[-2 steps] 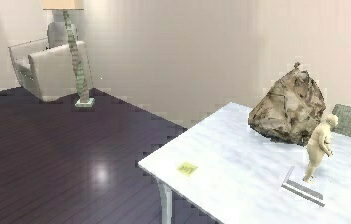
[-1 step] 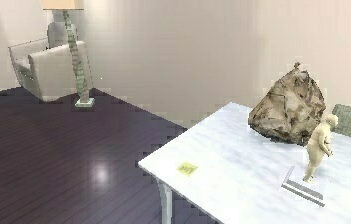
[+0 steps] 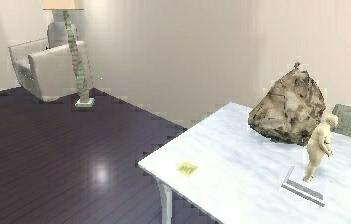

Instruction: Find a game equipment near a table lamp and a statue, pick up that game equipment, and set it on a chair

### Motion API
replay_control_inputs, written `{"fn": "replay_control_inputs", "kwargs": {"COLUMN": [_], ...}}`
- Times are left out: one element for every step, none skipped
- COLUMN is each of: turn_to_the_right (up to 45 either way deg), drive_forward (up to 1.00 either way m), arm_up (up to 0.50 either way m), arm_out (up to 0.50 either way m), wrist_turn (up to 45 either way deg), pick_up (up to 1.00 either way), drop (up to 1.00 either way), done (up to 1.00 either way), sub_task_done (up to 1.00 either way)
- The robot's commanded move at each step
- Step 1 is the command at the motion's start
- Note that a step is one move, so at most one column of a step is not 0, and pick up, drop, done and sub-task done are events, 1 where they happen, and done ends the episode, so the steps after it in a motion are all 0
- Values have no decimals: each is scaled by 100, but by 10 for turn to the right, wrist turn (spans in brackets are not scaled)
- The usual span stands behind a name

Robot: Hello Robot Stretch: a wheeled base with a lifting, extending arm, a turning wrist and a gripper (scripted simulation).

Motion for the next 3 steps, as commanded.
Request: {"fn": "replay_control_inputs", "kwargs": {"turn_to_the_right": [0, 0, 0], "drive_forward": [0, 0, 0], "arm_up": [0, 0, 0], "arm_out": [0, 0, -44], "wrist_turn": [-450, -150, 0], "pick_up": [0, 0, 0], "drop": [0, 0, 0], "done": [0, 0, 0], "sub_task_done": [0, 0, 0]}}
